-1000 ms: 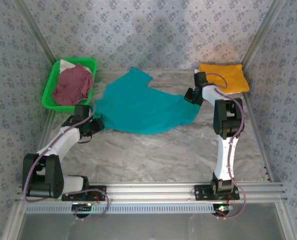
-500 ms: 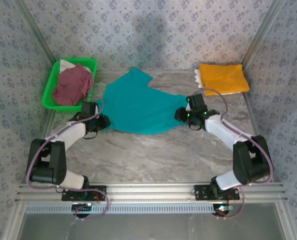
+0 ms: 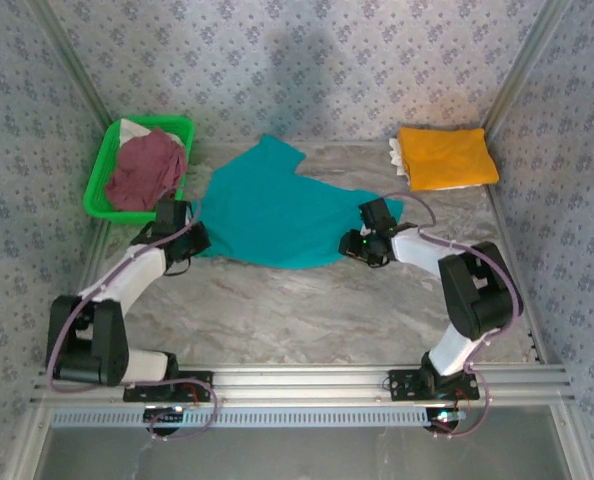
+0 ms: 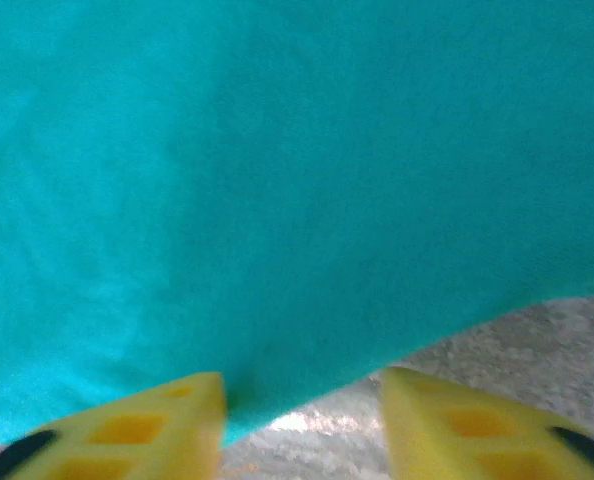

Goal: Fold and stack the t-shirts

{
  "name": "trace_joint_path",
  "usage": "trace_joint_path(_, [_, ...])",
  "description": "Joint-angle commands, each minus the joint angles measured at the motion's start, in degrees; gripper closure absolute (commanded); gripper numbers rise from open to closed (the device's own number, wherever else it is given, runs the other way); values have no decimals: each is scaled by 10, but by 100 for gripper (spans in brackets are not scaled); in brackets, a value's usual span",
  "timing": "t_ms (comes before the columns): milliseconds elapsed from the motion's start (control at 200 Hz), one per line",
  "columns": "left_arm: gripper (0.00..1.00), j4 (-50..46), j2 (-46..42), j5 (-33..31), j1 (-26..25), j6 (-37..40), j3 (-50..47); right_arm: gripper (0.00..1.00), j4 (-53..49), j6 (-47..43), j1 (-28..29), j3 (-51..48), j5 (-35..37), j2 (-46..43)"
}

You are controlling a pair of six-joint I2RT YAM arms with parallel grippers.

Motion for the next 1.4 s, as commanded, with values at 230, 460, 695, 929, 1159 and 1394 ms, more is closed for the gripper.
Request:
trace_joint_path(230, [100,-25,-97,35,0,-48,12,51,70,16,2,69,-29,91])
trace_joint_path(460, [100,-54,-135,35,1,-55,38,92,61,6,-12,109,-28,120])
trace_joint_path(695, [100,-94,-176,31,3,-53,56,100,-106,-16,-19,153,-25,9])
trace_joint_path(929, [100,-102,-206,24,7,-46,52,100,-257,-27,-48,240,-27,-26])
trace_joint_path(1159, [100,-51,-141,24,26,-17,49,82,-332,-84,-82,453,-22,162])
trace_joint_path(1394, [100,-27,-84,28,28,-2,55,59,-331,-110,-90,511,-30,221])
